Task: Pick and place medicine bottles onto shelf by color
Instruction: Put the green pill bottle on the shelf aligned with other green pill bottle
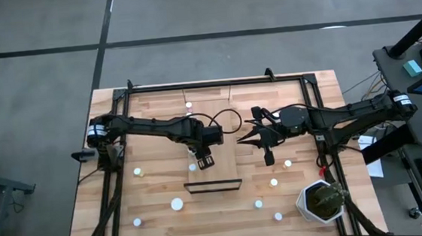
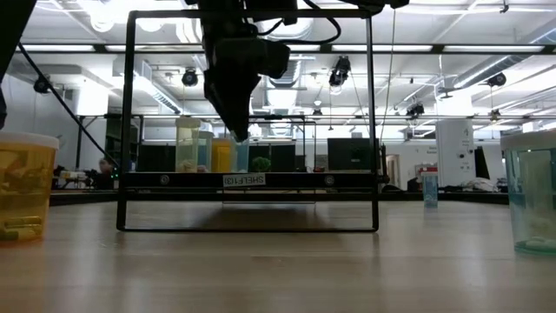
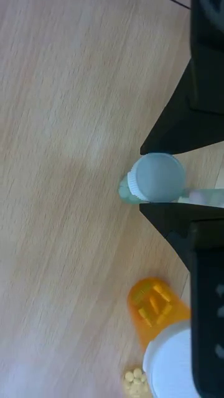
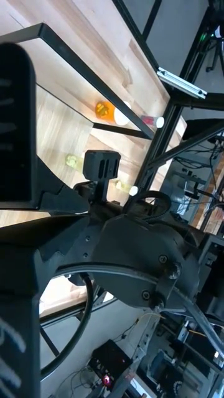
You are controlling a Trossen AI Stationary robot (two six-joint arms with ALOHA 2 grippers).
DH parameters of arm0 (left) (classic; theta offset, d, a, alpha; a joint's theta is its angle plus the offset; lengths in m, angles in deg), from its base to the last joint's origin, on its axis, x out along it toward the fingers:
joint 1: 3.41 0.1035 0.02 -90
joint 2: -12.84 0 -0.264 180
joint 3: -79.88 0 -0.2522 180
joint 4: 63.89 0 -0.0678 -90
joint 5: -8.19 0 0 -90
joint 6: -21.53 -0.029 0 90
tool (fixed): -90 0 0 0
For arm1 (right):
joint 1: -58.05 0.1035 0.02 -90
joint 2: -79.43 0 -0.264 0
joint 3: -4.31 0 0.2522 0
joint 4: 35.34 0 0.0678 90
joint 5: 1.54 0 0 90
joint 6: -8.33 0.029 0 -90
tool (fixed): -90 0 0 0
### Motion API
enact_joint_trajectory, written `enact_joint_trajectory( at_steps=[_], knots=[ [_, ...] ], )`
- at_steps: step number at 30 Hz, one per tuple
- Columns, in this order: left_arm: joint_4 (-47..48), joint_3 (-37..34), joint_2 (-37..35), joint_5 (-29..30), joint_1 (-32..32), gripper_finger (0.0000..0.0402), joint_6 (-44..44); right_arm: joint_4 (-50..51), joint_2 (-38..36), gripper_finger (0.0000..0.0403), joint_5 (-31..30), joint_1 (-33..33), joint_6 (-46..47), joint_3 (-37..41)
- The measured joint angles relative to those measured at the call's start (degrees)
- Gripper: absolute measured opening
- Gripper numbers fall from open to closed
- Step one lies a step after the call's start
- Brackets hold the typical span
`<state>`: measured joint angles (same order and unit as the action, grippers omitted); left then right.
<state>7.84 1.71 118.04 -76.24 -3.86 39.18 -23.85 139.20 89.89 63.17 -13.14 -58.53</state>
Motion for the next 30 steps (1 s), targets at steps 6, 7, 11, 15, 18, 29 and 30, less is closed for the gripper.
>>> enact_joint_trajectory(
  at_steps=[6,7,11,15,18,29,30],
  knots=[
    [0.0,0.0,-0.2,0.5,0.1,0.0107,0.0,0.0,0.0,0.0009,0.0,0.0,0.0,0.0],
    [0.0,0.0,-0.2,0.5,0.1,0.0113,0.0,0.0,0.0,0.0009,0.0,0.0,0.0,0.0],
    [0.0,0.0,-0.2,0.4,0.1,0.0142,0.0,0.0,0.0,0.0009,0.0,0.0,0.0,0.0],
    [0.0,0.0,-0.3,0.4,0.1,0.0162,0.0,0.1,0.0,0.0009,0.0,0.0,0.0,0.0],
    [0.2,0.0,-0.7,0.4,0.1,0.0168,0.0,0.1,0.0,0.0009,0.0,0.0,0.0,0.0],
    [2.3,-0.1,-7.8,0.4,-1.0,0.0169,-1.1,-0.1,0.3,0.0009,-0.3,-0.5,2.8,0.1],
    [2.1,-0.3,-9.0,0.6,-1.6,0.0169,-1.6,-0.4,0.7,0.0009,-0.6,-0.8,3.8,0.1]
  ],
)
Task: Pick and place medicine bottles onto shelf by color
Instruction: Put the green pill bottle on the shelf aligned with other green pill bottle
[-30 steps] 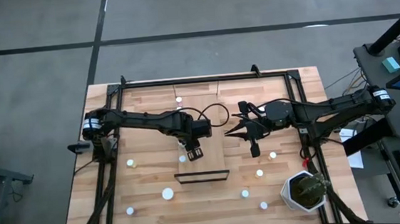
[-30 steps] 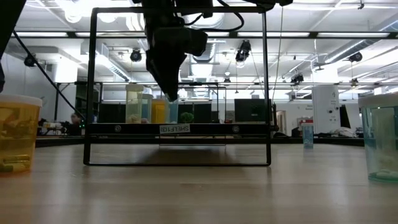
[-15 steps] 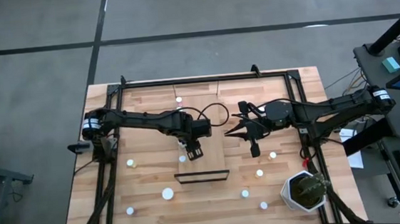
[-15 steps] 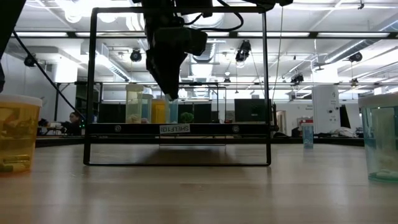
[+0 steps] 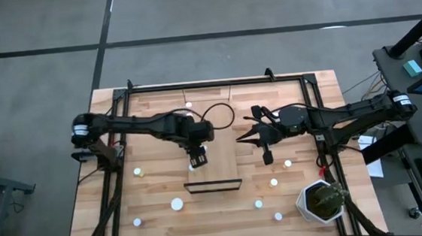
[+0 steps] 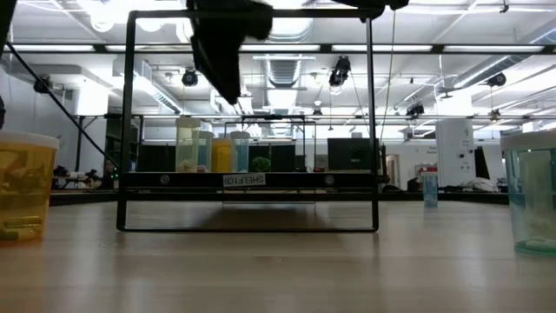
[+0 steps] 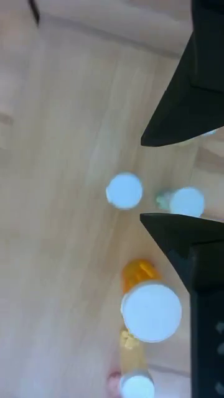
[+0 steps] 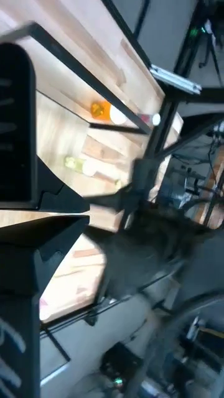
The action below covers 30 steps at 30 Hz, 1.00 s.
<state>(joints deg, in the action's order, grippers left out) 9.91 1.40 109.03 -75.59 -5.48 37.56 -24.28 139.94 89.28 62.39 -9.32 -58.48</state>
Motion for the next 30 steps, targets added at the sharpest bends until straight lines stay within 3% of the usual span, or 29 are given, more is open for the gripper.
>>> enact_joint_trajectory(
  at_steps=[3,7,14,23,30],
  knots=[
    [-3.0,-1.4,-3.3,3.1,-3.2,0.0168,-2.1,-0.6,2.2,0.0009,-1.2,-1.4,1.7,0.0],
    [-15.0,-7.1,-9.6,4.8,-8.4,0.0168,-6.8,-0.8,6.7,0.0009,-1.0,-4.4,3.2,-1.2],
    [-36.0,-24.5,-23.3,4.9,-15.2,0.0168,-18.9,-1.1,14.2,0.0009,-0.8,-8.3,7.1,-3.7],
    [-62.1,-45.8,-40.4,5.5,-15.5,0.0168,-31.5,0.0,25.3,0.0009,-0.6,-9.6,12.5,-9.6],
    [-67.8,-52.5,-49.8,6.6,-15.2,0.0168,-33.9,10.6,35.0,0.0008,7.0,-12.1,12.0,-20.1]
  ],
)
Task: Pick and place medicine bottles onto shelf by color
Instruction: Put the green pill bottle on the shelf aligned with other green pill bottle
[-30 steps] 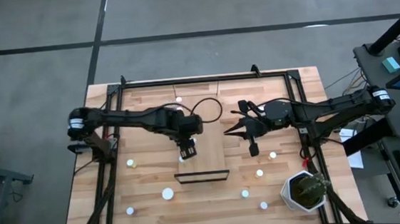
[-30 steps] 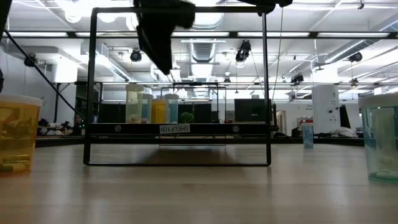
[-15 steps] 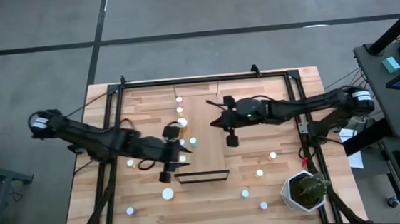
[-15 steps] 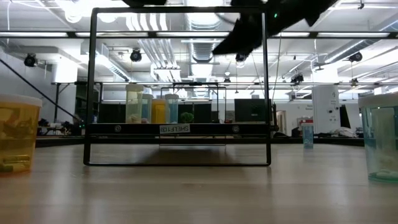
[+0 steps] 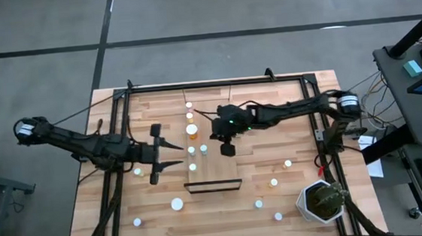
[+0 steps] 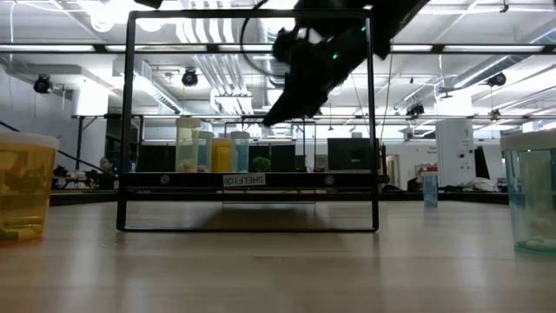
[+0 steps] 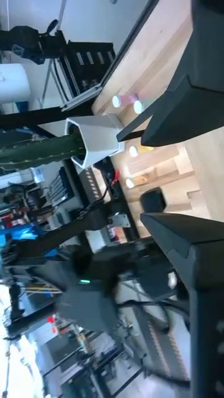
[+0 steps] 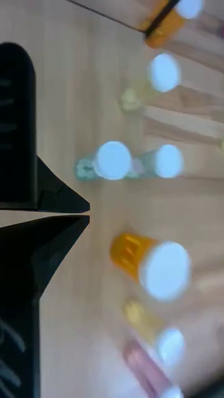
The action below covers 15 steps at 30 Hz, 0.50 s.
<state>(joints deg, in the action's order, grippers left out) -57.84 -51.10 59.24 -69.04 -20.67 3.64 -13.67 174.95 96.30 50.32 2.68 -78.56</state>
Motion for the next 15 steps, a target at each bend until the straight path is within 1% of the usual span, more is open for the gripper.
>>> enact_joint_trajectory(
  at_steps=[4,9,12,15],
  knots=[
    [-2.7,-1.9,-3.2,0.1,0.0,0.0168,-0.5,1.9,4.6,0.0008,6.0,-1.8,0.1,-3.8],
    [-3.2,-3.7,-5.0,0.2,0.0,0.0168,-0.5,2.4,8.4,0.0008,7.8,-2.5,-0.1,-6.1],
    [-3.4,-3.7,-5.1,0.2,0.0,0.0168,-0.5,2.4,9.4,0.0008,11.2,-2.4,-0.2,-6.6],
    [-3.3,-3.7,-4.6,0.2,0.0,0.0168,-0.5,2.1,9.5,0.0008,12.0,-2.4,-0.3,-6.7]
  ],
)
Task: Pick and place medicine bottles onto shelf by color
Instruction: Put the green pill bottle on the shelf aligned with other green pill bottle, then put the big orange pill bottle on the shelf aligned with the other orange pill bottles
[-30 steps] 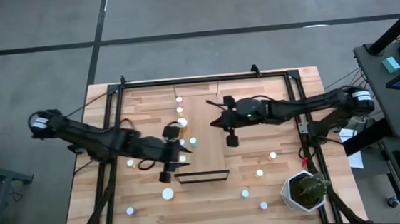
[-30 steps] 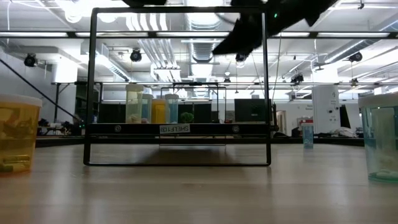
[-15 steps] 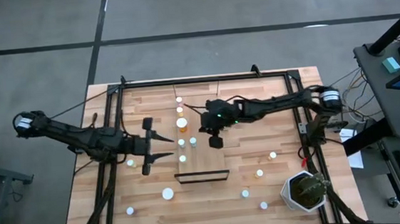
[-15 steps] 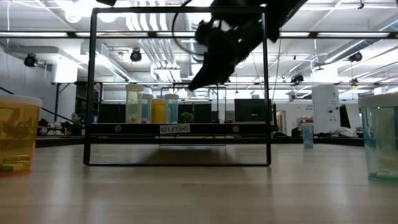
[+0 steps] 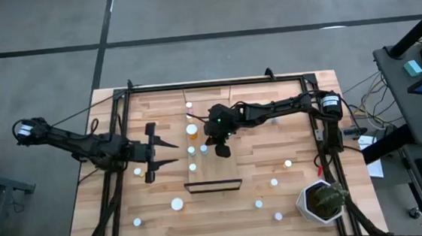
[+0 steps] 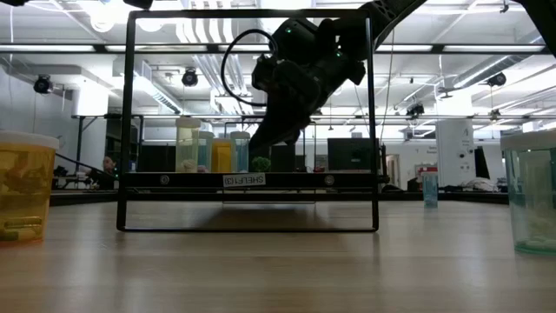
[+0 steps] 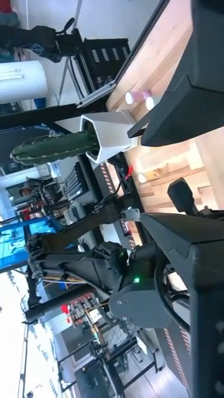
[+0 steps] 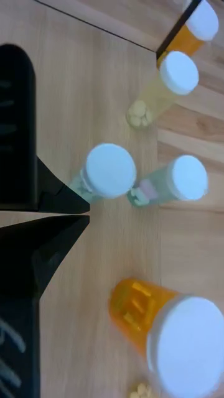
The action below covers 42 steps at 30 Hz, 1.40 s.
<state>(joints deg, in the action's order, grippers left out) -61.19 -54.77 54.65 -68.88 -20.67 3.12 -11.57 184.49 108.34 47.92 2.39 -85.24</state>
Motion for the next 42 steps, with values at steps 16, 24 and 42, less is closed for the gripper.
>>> enact_joint_trajectory(
  at_steps=[16,24,42],
  knots=[
    [-1.0,0.3,1.9,0.0,0.0,0.0168,-0.4,-1.3,-0.1,0.0008,3.1,0.5,-1.1,0.1],
    [-1.0,0.3,2.0,0.0,0.0,0.0168,-0.4,-1.8,-0.2,0.0008,3.1,0.5,-0.6,0.1],
    [-5.6,0.4,2.1,-0.2,-0.7,0.0168,5.9,3.3,-7.0,0.0009,-5.1,2.2,-3.7,-1.2]
  ],
)
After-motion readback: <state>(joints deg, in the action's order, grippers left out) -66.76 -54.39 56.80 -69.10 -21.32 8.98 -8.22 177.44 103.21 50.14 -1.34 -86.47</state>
